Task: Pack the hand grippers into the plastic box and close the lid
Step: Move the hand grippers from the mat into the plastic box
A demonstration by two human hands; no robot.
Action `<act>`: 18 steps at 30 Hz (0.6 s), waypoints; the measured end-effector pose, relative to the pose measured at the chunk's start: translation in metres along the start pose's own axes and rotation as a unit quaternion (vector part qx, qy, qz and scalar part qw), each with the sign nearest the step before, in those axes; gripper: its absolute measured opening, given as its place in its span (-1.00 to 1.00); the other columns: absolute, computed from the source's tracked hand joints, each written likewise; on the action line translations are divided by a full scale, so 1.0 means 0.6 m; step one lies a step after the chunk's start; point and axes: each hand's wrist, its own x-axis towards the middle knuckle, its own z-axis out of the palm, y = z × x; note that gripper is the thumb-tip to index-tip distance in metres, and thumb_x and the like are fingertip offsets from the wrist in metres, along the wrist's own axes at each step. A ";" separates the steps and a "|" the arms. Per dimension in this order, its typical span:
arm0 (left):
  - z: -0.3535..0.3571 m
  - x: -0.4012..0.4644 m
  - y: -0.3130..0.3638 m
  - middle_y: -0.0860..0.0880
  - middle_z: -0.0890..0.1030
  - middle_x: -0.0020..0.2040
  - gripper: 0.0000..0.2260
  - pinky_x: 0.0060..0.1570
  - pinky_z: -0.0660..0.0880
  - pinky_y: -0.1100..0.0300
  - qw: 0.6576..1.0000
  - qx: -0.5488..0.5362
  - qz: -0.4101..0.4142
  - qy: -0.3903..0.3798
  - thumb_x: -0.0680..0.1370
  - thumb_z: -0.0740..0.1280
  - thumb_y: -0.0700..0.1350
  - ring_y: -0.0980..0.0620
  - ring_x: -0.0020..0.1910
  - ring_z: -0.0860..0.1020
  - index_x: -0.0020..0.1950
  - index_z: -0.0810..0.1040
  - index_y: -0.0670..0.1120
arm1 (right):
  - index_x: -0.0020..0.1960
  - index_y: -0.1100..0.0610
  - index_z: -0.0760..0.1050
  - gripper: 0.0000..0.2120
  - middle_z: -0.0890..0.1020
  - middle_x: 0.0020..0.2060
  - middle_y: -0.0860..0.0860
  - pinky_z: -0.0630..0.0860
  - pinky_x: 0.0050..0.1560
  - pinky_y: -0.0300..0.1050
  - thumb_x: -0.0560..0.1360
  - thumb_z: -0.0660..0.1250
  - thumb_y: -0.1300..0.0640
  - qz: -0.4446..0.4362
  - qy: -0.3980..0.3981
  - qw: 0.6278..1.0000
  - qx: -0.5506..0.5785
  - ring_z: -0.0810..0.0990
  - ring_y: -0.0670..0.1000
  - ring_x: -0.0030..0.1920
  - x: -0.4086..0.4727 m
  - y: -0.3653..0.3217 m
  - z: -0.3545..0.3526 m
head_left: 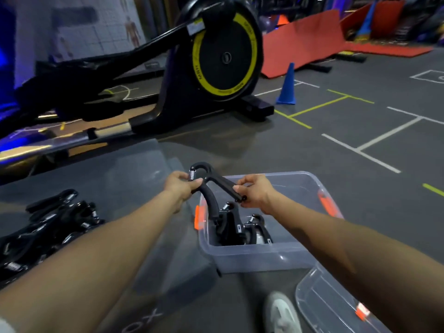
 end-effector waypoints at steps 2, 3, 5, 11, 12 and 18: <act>0.030 -0.004 0.010 -0.10 0.50 -0.12 -0.75 -0.29 0.40 0.22 1.000 -0.013 0.013 0.000 0.46 0.43 -0.25 0.01 -0.27 0.47 -0.05 0.36 -0.08 | -0.06 0.15 0.48 -0.90 0.54 -0.31 0.10 0.46 -0.46 -0.22 0.47 0.39 0.20 -0.022 0.015 0.997 -0.076 0.51 0.05 -0.34 -0.003 0.010 -0.024; 0.044 -0.006 0.016 -0.11 0.51 -0.12 -0.76 -0.24 0.45 0.18 1.000 -0.017 0.019 0.000 0.45 0.43 -0.25 -0.04 -0.23 0.49 -0.10 0.38 -0.08 | -0.05 0.14 0.50 -0.86 0.57 -0.26 0.11 0.42 -0.42 -0.21 0.44 0.43 0.18 -0.037 0.021 0.993 -0.114 0.52 0.06 -0.29 -0.005 0.014 -0.035; 0.070 -0.004 0.021 -0.17 0.54 -0.07 -0.75 -0.02 0.53 0.05 1.000 -0.012 0.027 -0.005 0.44 0.45 -0.25 -0.08 -0.14 0.52 -0.20 0.39 -0.04 | -0.08 0.14 0.53 -0.84 0.62 -0.22 0.12 0.45 -0.32 -0.19 0.40 0.47 0.16 -0.051 0.034 0.982 -0.179 0.56 0.06 -0.26 -0.009 0.016 -0.054; 0.138 0.025 -0.003 -0.14 0.51 0.00 -0.82 0.17 0.51 -0.01 0.997 0.009 0.045 -0.056 0.44 0.44 -0.27 -0.08 -0.05 0.51 -0.12 0.46 -0.11 | -0.19 0.18 0.56 -0.89 0.57 -0.37 0.01 0.41 -0.29 -0.25 0.39 0.45 0.15 -0.021 0.050 0.942 -0.331 0.53 -0.02 -0.36 -0.004 0.036 -0.080; 0.145 0.031 -0.011 -0.15 0.53 0.00 -0.82 0.19 0.52 -0.02 0.997 0.020 0.043 -0.062 0.44 0.44 -0.26 -0.07 -0.07 0.51 -0.17 0.46 -0.09 | -0.13 0.20 0.58 -0.86 0.57 -0.32 0.02 0.41 -0.23 -0.21 0.38 0.46 0.15 -0.010 0.054 0.939 -0.339 0.54 0.01 -0.29 -0.002 0.041 -0.082; 0.189 0.087 -0.022 -0.11 0.55 0.16 -0.70 0.11 0.43 0.26 0.955 0.226 0.146 -0.128 0.56 0.30 -0.15 -0.06 0.13 0.54 0.28 0.48 -0.17 | -0.15 0.27 0.60 -0.82 0.71 -0.20 0.15 0.62 -0.09 -0.08 0.32 0.45 0.17 0.078 0.064 0.927 -0.362 0.68 0.11 -0.17 0.055 0.083 -0.109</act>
